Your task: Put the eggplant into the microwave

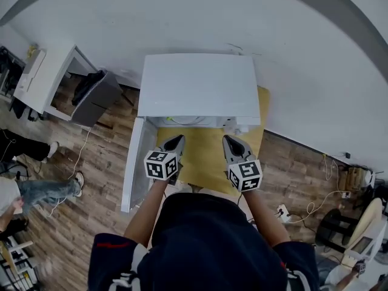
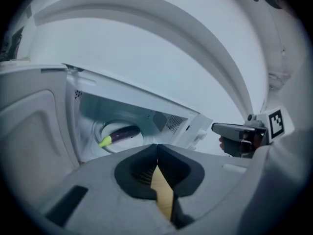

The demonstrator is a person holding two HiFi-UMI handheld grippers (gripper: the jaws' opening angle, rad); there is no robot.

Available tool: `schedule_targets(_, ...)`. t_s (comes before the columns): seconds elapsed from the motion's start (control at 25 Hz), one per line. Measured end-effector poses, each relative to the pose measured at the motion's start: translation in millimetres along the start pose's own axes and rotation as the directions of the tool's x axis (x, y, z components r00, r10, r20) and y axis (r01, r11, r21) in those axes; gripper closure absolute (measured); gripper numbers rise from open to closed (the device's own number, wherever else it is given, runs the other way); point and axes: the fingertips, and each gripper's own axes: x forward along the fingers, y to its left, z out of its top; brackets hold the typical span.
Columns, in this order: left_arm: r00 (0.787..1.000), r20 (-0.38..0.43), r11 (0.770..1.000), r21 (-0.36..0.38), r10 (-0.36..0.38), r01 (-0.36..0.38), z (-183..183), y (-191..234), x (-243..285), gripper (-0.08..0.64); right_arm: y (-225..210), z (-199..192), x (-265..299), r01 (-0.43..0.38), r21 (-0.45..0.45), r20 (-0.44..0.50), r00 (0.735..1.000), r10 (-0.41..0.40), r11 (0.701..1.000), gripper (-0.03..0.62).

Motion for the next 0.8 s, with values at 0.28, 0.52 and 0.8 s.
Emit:
schedule_targets(0.28,0.997,0.074,0.993,0.116,-0.004,-0.005,26.4,-24.1,-31.0,0.543,1.8,25.0,-12.7,-0.017,-0.031,0.054,0.998,0.018,0.999,0.58)
schedule_targets(0.52,0.987,0.161,0.981,0.19,0.008,-0.039,56.8,-33.9,-56.8,0.543,3.5,41.4,-20.7,-0.019,-0.036,0.095,0.995,0.022,0.999,0.581)
schedule_targets(0.8,0.969,0.248,0.97,0.233,0.008,-0.067,89.4,-46.5,-81.8,0.543,5.6,57.8,-28.5,-0.023,-0.036,0.136,0.99,0.027,0.999,0.581)
